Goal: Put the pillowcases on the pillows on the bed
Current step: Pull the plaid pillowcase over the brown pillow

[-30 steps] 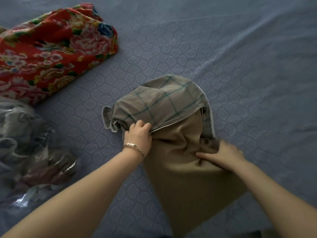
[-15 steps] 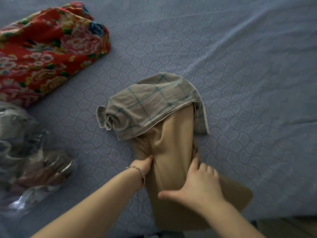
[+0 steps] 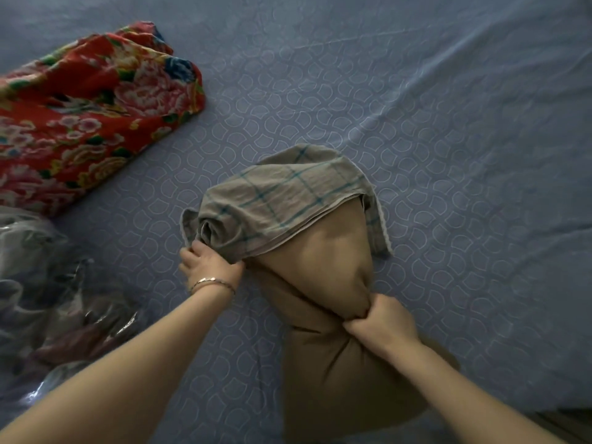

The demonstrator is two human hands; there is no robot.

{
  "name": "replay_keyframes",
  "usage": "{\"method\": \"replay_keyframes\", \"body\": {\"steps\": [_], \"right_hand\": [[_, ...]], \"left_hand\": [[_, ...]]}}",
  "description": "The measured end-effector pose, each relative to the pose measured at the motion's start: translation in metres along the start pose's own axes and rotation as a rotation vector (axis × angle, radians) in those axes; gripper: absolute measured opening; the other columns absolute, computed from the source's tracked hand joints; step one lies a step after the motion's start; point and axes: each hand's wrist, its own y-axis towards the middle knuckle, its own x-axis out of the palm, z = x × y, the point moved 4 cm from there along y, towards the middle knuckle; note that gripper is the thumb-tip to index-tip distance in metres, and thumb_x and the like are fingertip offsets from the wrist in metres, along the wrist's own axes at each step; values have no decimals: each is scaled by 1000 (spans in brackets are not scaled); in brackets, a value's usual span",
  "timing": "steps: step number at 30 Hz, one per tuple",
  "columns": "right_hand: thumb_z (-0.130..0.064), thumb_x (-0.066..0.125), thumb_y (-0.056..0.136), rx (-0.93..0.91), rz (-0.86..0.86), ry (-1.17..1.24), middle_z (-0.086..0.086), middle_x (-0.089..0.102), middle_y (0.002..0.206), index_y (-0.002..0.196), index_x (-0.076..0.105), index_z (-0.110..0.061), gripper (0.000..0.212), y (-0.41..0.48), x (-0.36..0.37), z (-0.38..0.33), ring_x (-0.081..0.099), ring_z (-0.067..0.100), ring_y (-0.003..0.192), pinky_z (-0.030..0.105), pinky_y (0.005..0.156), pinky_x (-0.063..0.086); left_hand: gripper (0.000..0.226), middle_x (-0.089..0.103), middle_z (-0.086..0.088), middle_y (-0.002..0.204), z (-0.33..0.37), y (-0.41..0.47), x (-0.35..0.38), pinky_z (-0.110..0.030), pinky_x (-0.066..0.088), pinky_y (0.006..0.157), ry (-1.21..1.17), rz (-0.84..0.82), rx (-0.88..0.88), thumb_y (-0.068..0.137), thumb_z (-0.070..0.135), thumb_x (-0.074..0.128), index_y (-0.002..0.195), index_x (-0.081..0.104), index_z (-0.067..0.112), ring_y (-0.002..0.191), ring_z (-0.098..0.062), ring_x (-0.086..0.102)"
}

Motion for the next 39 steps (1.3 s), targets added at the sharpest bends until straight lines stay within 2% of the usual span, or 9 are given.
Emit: {"method": "replay_keyframes", "body": {"steps": [5,9,13,19,23,26,31,35,39], "right_hand": [[-11,70,53,45,133,579,0,55,57,56,50,-11,20,-7,-30,-9,55,23,61,28,58,44],[8,65,45,-16,222,908,-3,46,54,54,48,-8,24,-21,-78,-27,41,12,50,14,37,33],[19,61,53,-107,281,1013,1,44,57,58,48,-5,28,-40,-112,-34,39,3,43,14,37,32],[-3,56,37,-193,419,967,2,48,65,68,49,21,40,-48,-125,-41,43,10,54,21,44,34],[4,60,49,-147,477,937,-3,38,51,46,43,-8,22,-40,-123,-53,33,10,47,22,47,29],[-8,60,55,-267,450,767,-10,41,37,41,43,-12,23,-35,-97,-59,34,3,39,24,43,34],[-30,48,53,-721,407,240,0,41,39,41,38,-14,23,-40,-52,-67,47,23,38,20,39,24],[-26,54,44,-973,340,-66,2,48,44,41,44,-14,17,-43,-44,-69,50,24,39,15,39,26],[-22,61,35,-1104,285,-176,-2,50,46,42,47,-16,17,-46,-42,-66,51,22,40,13,42,30]], "left_hand": [[22,59,-31,98,13,29,-6,-36,38,72,-345,134,108,88,7,48,102,59,-7,97,-38,56],[23,37,-6,56,13,33,-37,-28,26,58,-705,296,171,84,3,52,63,47,7,62,-16,37],[35,36,2,58,34,15,-62,-26,21,58,-268,319,520,72,-5,56,56,34,16,65,-22,40],[24,55,-10,70,79,-8,-87,-23,31,61,-512,186,568,68,7,42,83,60,-1,75,-23,52],[21,58,-15,71,86,-82,-66,-32,38,61,-155,-130,945,65,31,37,72,49,15,71,-33,55],[27,45,-3,49,87,-105,-75,-25,30,48,174,117,1136,68,45,31,54,28,22,51,-32,53],[12,49,-3,93,99,-61,-84,-27,39,72,-286,129,751,71,14,59,73,47,14,81,-17,47],[60,55,-5,110,105,-33,-49,-26,38,82,-40,-172,464,77,36,71,125,43,13,98,-19,52],[29,64,-14,94,111,-13,-45,-24,37,70,-70,-73,426,89,29,57,103,66,5,89,-24,56]]}}
